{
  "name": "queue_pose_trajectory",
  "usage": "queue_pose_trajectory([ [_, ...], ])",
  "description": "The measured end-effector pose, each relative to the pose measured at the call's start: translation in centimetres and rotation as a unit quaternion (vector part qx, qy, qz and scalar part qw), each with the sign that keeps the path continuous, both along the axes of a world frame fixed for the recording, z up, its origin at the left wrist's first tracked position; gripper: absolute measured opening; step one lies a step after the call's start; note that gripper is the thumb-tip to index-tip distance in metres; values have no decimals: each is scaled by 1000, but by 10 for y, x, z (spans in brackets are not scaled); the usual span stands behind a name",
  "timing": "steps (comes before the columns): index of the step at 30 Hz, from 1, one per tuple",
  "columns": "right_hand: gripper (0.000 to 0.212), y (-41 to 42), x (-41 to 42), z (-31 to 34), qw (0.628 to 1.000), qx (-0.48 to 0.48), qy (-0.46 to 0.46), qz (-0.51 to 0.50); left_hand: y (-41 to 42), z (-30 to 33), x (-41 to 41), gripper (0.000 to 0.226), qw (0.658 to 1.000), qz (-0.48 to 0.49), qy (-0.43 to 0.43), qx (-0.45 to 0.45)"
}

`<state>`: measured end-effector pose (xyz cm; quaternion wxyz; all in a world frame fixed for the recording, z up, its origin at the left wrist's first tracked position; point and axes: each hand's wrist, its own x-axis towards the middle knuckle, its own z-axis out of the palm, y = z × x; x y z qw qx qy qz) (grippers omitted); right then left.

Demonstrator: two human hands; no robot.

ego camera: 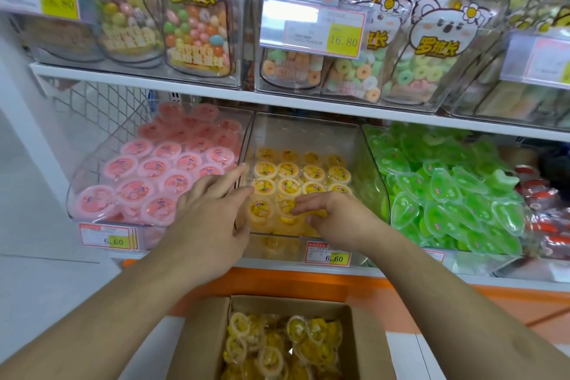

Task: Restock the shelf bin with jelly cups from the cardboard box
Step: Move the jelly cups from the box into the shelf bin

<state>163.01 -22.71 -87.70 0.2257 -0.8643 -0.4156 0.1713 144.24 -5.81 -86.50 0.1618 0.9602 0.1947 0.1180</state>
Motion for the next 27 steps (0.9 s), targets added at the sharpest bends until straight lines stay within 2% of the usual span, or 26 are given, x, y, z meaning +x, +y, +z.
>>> queue_pose_trajectory([
  [5, 26, -16, -6, 19, 999, 46, 2, -27, -6, 6, -3, 61, 999, -7, -32, -30],
  [8, 21, -30, -23, 30, 991, 128, -17, -17, -20, 13, -12, 54, 995, -37, -77, -60],
  [11, 17, -49, -49, 47, 968, 245, 50, -7, -45, 12, -23, 36, 980, -50, -113, -157],
  [13, 14, -62, -67, 51, 954, 283, 101, 15, -62, 2, -30, 26, 963, -39, -118, -239],
  [14, 13, -68, -77, 49, 951, 283, 124, 26, -69, -6, -33, 24, 962, -43, -110, -248],
  [16, 14, -78, -93, 30, 963, 231, 138, 36, -75, -35, -42, 23, 967, -57, -64, -241],
  [19, 14, -84, -100, -24, 991, 92, 92, 15, -76, -83, -55, 24, 970, -59, 51, -229],
  [22, 16, -89, -95, -83, 993, -70, 90, -27, -76, -128, -61, 49, 974, -52, 144, -165],
  [23, 21, -91, -92, -100, 989, -114, 81, -48, -77, -140, -61, 50, 972, -49, 160, -166],
  [25, 30, -97, -90, -119, 983, -165, 53, -55, -79, -166, -57, 49, 959, -51, 184, -211],
  [27, 30, -101, -88, -133, 983, -167, 55, -46, -83, -188, -50, 59, 946, -59, 204, -244],
])
